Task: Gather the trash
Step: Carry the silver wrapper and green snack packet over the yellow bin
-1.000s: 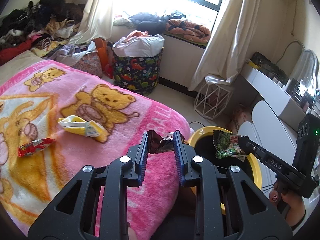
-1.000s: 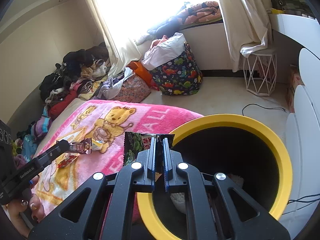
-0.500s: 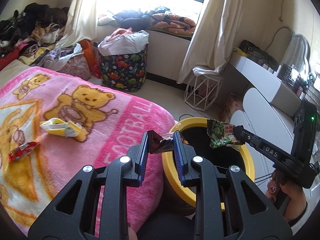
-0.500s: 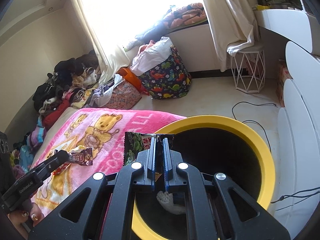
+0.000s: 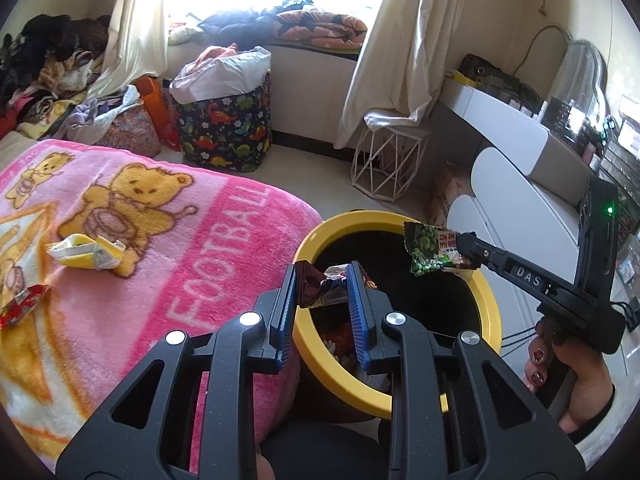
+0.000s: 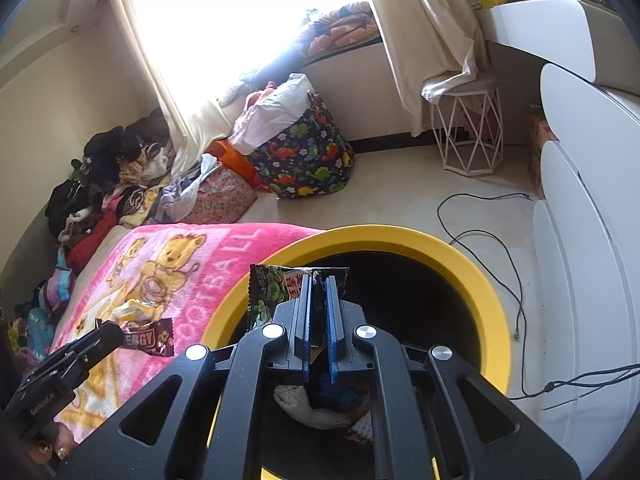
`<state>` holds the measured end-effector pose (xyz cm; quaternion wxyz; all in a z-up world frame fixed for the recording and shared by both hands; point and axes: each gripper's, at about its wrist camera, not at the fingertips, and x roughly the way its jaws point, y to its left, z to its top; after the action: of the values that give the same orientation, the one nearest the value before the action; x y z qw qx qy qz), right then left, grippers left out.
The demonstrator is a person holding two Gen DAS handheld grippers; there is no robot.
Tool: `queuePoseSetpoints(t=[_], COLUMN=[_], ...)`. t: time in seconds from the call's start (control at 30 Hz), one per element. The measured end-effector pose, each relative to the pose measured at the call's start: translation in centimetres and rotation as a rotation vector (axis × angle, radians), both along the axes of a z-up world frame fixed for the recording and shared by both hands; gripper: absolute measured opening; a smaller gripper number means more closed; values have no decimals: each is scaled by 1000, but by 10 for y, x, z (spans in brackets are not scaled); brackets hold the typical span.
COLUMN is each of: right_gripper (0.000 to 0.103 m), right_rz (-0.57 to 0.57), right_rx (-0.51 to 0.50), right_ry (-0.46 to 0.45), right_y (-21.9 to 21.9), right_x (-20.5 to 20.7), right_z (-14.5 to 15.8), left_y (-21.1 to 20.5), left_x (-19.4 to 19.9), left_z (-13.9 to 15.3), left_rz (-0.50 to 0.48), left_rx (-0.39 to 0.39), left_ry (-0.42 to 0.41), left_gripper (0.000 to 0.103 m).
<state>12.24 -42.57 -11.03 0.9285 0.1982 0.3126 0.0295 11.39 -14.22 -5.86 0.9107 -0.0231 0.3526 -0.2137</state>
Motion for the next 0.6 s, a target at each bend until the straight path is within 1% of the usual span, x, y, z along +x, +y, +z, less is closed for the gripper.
queuePoseSetpoints(t=[0.6], right_gripper=[7], right_rz=[-72], right_rx=[-31], right_ry=[25], right_y=[-23], right_x=[-1], right_z=[-10], left_y=[-42], left_x=[-4], left_z=[-26], left_rz=[-114], left_rx=[58], left_ry=[56], left_gripper=[18])
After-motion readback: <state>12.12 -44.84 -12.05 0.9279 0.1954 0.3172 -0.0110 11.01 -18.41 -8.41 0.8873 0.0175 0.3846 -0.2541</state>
